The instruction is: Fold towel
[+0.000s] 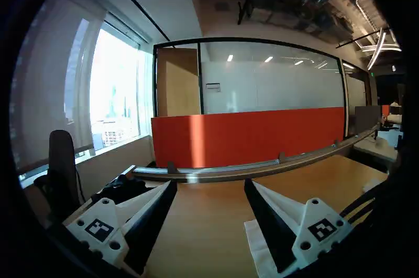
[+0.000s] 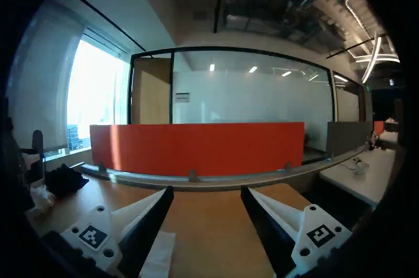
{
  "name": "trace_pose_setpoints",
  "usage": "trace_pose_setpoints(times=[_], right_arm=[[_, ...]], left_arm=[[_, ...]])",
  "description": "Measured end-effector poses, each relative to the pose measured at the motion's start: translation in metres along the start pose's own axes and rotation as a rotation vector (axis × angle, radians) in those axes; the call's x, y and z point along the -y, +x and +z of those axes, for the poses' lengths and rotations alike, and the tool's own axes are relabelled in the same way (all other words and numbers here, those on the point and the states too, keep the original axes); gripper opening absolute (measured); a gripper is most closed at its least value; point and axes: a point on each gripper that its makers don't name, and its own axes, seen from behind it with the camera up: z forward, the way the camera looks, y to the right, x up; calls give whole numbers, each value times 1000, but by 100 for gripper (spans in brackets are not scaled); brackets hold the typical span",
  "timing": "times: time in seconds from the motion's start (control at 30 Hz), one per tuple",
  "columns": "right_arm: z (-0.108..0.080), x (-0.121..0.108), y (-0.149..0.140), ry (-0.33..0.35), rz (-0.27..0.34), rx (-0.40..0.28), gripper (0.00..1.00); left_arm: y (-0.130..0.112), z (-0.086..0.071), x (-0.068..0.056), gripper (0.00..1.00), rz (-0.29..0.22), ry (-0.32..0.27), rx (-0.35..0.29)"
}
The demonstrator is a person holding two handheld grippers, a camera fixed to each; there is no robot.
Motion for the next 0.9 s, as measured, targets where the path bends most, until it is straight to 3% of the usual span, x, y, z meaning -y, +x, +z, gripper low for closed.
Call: trace_pose_setpoints(times=[0.27,0.47,0.7,0.9], right_arm=[[-1,12,11,69,-49,40,99],[-6,35,9,178,-119,87,100],[-13,63,-5,306,-164,163,100],[-19,79,-20,382,-200,214,100]], left_arm=[[1,2,-13,95,26,-55,42],[-7,-1,-24,95,31,-126,91],[-22,-7,-45,95,33,-239,151],[-34,-11,-57,95,47,-300,183]])
